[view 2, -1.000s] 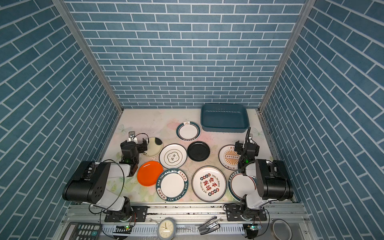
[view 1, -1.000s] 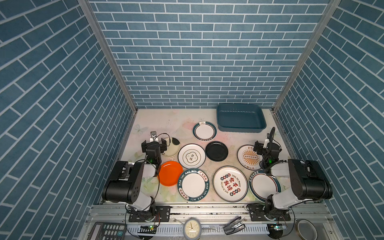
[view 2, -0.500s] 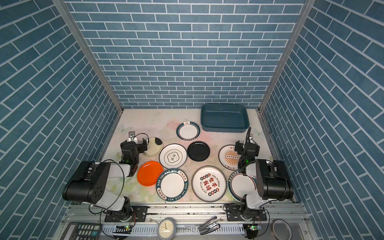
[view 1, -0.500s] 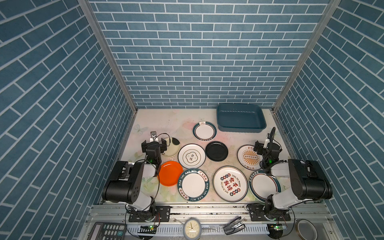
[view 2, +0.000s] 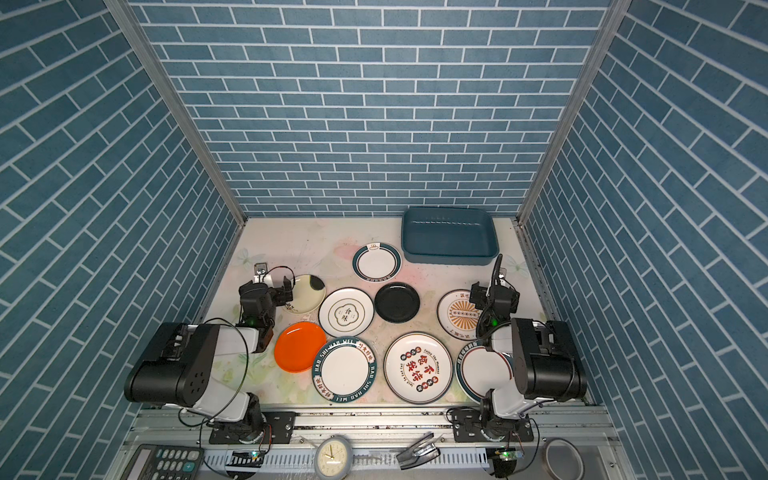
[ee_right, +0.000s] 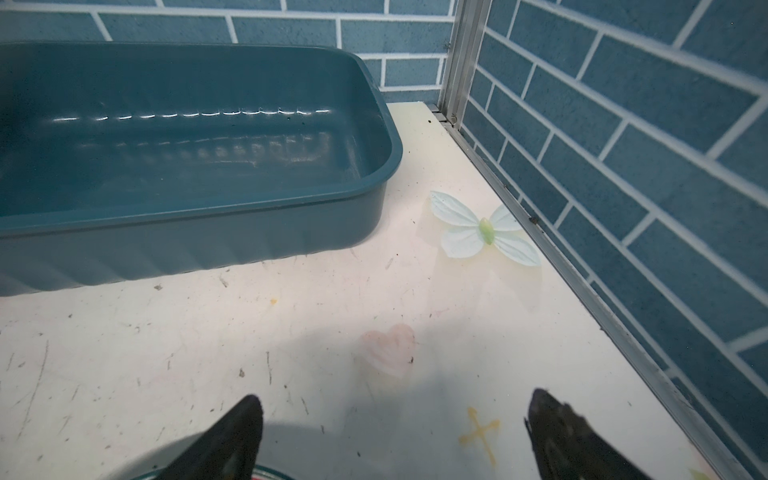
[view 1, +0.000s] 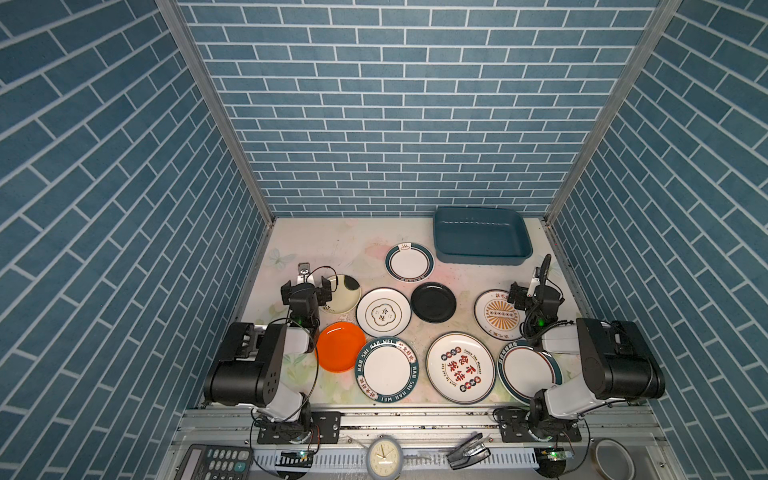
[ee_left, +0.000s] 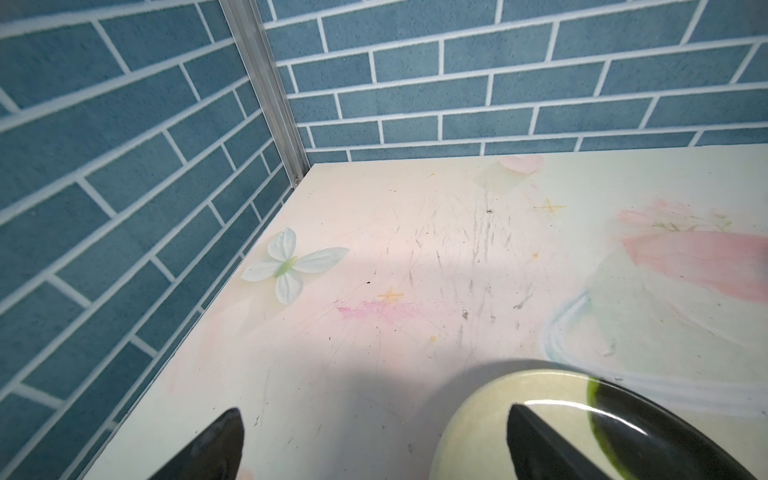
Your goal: Place the plates into the plastic bin on the countertop
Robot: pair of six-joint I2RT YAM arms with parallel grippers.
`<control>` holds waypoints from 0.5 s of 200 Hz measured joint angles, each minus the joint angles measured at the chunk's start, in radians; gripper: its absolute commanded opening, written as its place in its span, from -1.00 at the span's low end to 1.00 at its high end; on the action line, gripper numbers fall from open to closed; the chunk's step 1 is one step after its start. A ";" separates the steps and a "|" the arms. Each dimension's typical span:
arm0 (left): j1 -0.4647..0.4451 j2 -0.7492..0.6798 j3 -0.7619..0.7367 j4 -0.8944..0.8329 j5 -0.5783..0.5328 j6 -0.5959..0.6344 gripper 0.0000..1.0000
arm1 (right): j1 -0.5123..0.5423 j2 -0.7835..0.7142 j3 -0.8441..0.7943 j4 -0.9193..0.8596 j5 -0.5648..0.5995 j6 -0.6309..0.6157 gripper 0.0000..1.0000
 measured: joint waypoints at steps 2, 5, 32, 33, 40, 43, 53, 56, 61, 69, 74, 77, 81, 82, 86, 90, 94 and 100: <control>0.000 0.000 0.000 0.000 0.002 0.000 0.99 | 0.000 0.000 0.000 0.000 0.000 0.000 0.98; 0.000 0.000 0.000 0.000 0.002 0.000 0.99 | 0.000 0.000 0.000 0.000 0.000 0.000 0.98; 0.000 0.000 0.000 -0.001 0.005 0.000 0.99 | 0.000 0.000 0.001 -0.003 -0.002 0.000 0.98; 0.000 0.000 0.000 -0.002 0.005 0.000 0.99 | 0.000 0.000 0.001 -0.003 -0.003 0.000 0.98; 0.000 0.000 0.000 -0.002 0.006 0.000 0.99 | 0.000 0.000 0.003 -0.006 -0.006 0.000 0.98; 0.000 0.000 0.000 -0.002 0.006 0.000 0.99 | 0.000 0.000 0.005 -0.008 -0.008 0.000 0.98; 0.000 0.000 0.000 -0.003 0.005 0.000 0.99 | 0.000 -0.003 0.014 -0.025 -0.013 0.000 0.98; 0.000 -0.002 0.000 -0.007 0.004 0.000 0.99 | 0.000 -0.006 0.020 -0.034 -0.014 0.000 0.98; 0.000 -0.006 0.000 -0.018 0.003 -0.001 0.99 | 0.000 -0.010 0.029 -0.055 -0.016 -0.001 0.98; 0.000 -0.023 0.002 -0.050 -0.002 -0.004 0.99 | 0.000 -0.023 0.043 -0.083 -0.016 0.000 0.98; 0.000 -0.038 0.006 -0.079 -0.008 -0.007 0.99 | 0.001 -0.032 0.052 -0.097 -0.015 -0.001 0.98; 0.000 -0.048 0.010 -0.098 -0.012 -0.011 0.99 | 0.002 -0.037 0.056 -0.104 -0.015 -0.001 0.98; 0.000 -0.061 0.016 -0.123 -0.018 -0.014 0.99 | 0.002 -0.045 0.061 -0.113 -0.015 -0.001 0.98; 0.000 -0.066 0.019 -0.132 -0.020 -0.016 0.99 | 0.002 -0.048 0.062 -0.114 -0.015 -0.001 0.98; 0.000 -0.080 0.029 -0.158 -0.026 -0.019 0.99 | 0.002 -0.056 0.066 -0.122 -0.014 -0.001 0.98; 0.000 -0.095 0.040 -0.183 -0.031 -0.023 0.99 | 0.005 -0.066 0.068 -0.130 -0.013 -0.001 0.98; 0.000 -0.106 0.051 -0.203 -0.037 -0.025 0.99 | 0.009 -0.078 0.072 -0.143 -0.011 -0.002 0.98; 0.000 -0.124 0.067 -0.227 -0.042 -0.029 0.99 | 0.013 -0.096 0.078 -0.169 -0.005 -0.002 0.98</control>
